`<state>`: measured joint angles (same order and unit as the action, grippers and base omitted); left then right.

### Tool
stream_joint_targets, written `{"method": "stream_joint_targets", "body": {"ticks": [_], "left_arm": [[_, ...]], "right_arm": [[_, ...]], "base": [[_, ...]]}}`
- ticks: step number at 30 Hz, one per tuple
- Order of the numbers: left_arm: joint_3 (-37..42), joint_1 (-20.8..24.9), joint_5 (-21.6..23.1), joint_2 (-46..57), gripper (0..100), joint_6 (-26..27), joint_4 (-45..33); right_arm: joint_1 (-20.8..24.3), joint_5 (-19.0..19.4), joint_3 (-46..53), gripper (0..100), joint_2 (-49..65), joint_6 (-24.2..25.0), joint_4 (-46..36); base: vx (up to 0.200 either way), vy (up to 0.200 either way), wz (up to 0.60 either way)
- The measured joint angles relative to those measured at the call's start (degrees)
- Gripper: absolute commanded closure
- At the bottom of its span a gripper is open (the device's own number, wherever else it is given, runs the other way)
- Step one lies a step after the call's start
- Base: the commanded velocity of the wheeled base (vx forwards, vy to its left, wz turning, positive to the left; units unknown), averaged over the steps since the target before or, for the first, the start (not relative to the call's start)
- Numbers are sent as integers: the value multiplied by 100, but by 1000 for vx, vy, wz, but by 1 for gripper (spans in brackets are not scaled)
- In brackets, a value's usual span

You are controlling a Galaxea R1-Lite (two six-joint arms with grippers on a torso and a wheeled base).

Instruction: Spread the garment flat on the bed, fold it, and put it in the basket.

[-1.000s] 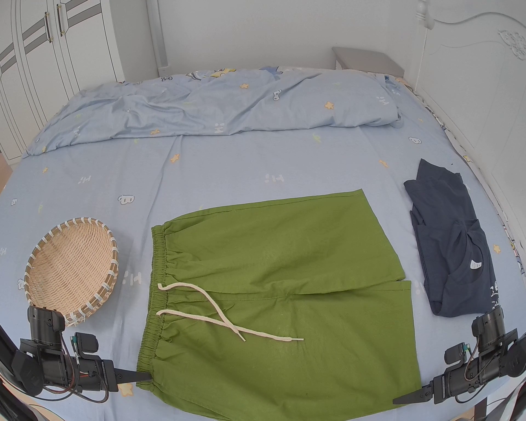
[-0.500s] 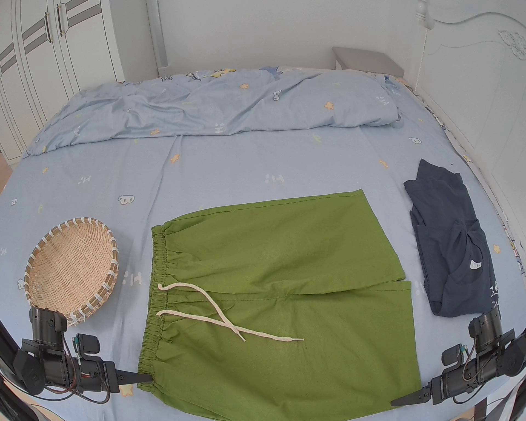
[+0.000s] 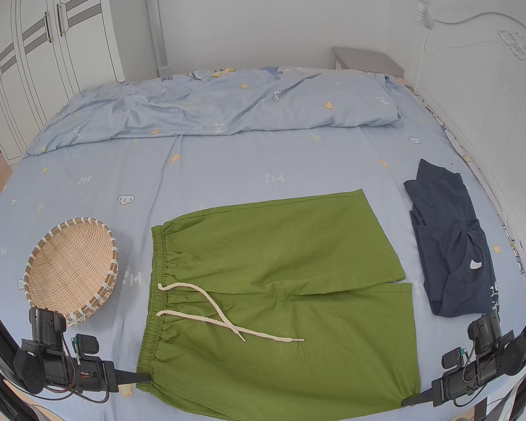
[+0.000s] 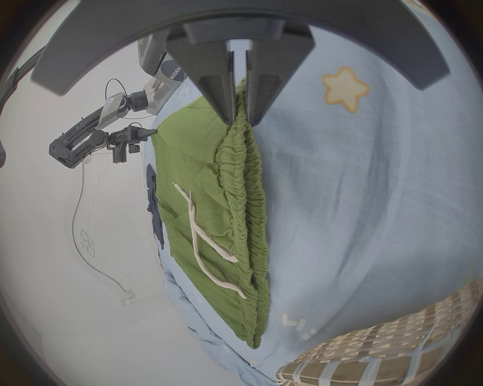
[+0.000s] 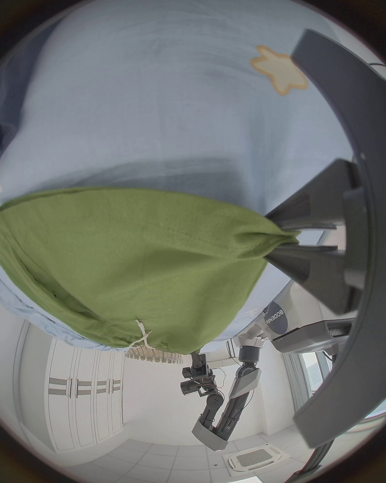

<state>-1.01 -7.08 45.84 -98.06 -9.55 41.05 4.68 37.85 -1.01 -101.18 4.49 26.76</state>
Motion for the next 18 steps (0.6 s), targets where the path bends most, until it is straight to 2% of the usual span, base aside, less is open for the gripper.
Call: {"method": "stream_joint_targets", "body": {"ticks": [7, 14, 18], "left_arm": [[2, -165, 4, 0, 100, 233, -366], [-2, -479, 37, -15, 100, 1269, -761], [-89, -567, 59, -17, 100, 1143, -853]], "right_arm": [[-140, -364, 0, 100, 77, -158, -290], [-174, -384, 0, 100, 206, -417, -449], [-216, -364, 0, 100, 540, -433, -495]], "base": [[0, 0, 0], [0, 0, 0], [0, 0, 0]]}}
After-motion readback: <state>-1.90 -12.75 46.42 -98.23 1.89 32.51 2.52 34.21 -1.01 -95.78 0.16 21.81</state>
